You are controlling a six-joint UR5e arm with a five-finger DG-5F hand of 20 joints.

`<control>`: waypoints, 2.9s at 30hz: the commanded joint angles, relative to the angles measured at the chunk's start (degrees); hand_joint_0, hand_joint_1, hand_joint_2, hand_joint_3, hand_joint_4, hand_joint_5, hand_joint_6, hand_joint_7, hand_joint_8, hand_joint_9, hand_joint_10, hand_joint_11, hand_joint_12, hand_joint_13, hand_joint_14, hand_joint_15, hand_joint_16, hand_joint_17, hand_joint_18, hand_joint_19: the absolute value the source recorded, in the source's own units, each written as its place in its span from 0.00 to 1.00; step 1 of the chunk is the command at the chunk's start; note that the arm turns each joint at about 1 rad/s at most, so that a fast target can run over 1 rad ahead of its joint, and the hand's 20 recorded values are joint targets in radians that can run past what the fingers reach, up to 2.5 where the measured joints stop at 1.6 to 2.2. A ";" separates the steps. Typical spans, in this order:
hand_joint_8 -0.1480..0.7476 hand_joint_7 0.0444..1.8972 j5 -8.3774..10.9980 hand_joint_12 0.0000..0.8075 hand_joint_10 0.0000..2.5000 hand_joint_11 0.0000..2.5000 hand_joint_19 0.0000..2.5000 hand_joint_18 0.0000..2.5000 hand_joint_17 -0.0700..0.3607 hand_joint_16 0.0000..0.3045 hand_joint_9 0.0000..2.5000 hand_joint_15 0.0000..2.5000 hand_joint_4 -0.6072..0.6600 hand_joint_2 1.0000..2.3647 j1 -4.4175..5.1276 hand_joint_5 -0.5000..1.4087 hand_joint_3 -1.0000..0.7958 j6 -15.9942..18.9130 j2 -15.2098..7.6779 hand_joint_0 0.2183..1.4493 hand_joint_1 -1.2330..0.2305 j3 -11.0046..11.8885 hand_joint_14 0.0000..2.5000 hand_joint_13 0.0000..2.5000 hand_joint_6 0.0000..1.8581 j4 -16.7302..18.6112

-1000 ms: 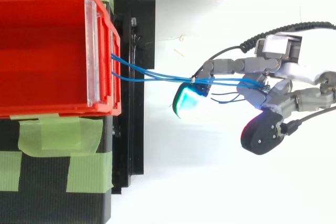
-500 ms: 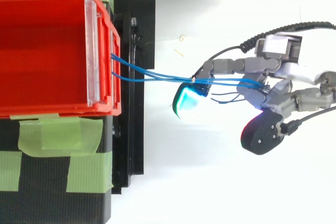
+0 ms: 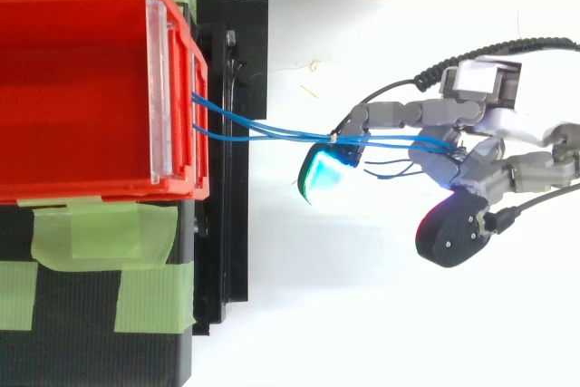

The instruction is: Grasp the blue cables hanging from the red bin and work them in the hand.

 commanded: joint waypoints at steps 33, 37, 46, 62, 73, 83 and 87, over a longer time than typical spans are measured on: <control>0.71 0.60 0.00 0.89 1.00 1.00 0.22 0.88 0.55 0.73 0.42 0.75 0.74 0.00 -0.09 0.36 0.00 0.00 0.01 0.43 0.46 0.00 1.00 0.69 0.00 0.01; 0.71 0.59 0.00 0.89 1.00 1.00 0.22 0.88 0.55 0.73 0.42 0.75 0.74 0.00 -0.09 0.36 0.00 0.00 0.01 0.43 0.46 0.00 1.00 0.69 0.00 0.01; 0.71 0.60 0.00 0.89 1.00 1.00 0.22 0.88 0.55 0.73 0.42 0.75 0.75 0.00 -0.09 0.36 0.00 0.00 0.01 0.43 0.46 0.00 1.00 0.69 0.00 0.01; 0.71 0.60 0.35 0.89 1.00 1.00 0.22 0.88 0.55 0.73 0.42 0.75 0.73 0.00 -0.26 0.35 0.00 -0.09 0.01 0.43 0.46 0.00 1.00 0.69 0.00 -0.95; 0.71 0.59 1.06 0.89 1.00 1.00 0.22 0.88 0.55 0.73 0.42 0.75 0.71 0.00 0.00 0.33 0.00 -0.09 -0.08 0.43 0.46 1.49 1.00 0.69 0.00 -9.57; 0.71 0.59 3.43 0.89 1.00 1.00 0.22 0.88 0.55 0.73 0.42 0.75 0.71 0.00 0.09 0.32 0.00 -0.18 -1.31 0.43 0.46 8.35 1.00 0.69 0.00 -15.19; 0.71 0.59 3.08 0.89 1.00 1.00 0.22 0.88 0.55 0.73 0.42 0.75 0.70 0.00 -0.18 0.32 0.00 0.26 -1.22 0.43 0.46 10.11 1.00 0.69 0.00 -16.69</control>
